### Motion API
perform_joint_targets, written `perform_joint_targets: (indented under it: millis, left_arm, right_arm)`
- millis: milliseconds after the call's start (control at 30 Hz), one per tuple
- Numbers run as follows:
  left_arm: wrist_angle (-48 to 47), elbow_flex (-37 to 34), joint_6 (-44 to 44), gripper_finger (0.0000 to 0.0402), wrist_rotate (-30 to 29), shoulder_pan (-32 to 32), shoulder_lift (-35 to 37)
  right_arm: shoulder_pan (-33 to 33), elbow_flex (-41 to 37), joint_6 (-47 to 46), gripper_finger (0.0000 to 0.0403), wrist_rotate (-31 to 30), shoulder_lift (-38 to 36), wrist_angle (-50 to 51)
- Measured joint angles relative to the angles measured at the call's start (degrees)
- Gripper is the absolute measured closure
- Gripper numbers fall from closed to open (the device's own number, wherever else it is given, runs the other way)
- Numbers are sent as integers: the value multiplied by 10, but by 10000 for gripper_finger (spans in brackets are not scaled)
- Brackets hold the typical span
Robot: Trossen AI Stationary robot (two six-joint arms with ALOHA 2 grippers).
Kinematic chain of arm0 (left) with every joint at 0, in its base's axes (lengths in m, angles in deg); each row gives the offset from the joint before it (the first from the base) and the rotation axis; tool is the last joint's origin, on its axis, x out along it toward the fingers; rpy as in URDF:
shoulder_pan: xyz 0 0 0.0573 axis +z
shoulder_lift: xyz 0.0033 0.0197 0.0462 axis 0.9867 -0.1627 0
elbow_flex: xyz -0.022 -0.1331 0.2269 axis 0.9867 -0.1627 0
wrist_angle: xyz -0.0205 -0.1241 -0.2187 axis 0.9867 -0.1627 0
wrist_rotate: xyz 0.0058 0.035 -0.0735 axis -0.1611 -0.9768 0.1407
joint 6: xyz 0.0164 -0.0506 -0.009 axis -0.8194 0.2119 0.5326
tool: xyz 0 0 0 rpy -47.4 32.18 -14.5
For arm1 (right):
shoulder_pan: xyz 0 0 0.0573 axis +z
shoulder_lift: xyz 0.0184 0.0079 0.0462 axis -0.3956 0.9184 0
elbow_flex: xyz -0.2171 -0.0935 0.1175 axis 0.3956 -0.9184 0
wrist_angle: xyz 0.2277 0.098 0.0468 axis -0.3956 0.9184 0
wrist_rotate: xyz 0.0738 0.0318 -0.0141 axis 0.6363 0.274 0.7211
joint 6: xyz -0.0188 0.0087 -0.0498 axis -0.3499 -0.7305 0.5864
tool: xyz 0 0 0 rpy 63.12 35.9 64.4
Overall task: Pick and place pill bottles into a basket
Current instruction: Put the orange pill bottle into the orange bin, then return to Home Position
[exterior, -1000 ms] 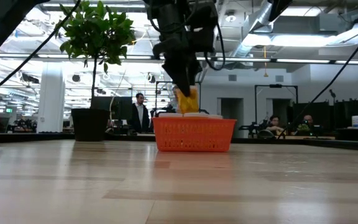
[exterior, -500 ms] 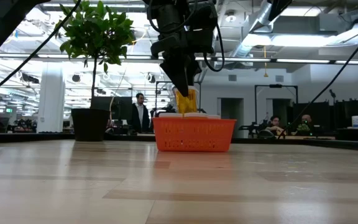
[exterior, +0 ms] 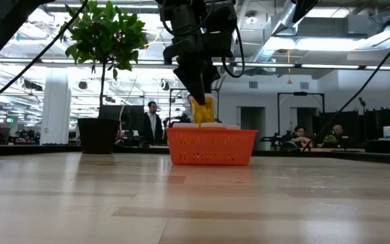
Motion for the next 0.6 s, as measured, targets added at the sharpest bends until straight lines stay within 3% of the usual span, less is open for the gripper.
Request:
perform_joint_targets:
  millis: [300,600]
  left_arm:
    - [0,0,0,150,0,0,0]
    - [0,0,0,148,-16,0,0]
  right_arm:
    - [0,0,0,107,-1,0,0]
    - [0,0,0,107,-2,0,0]
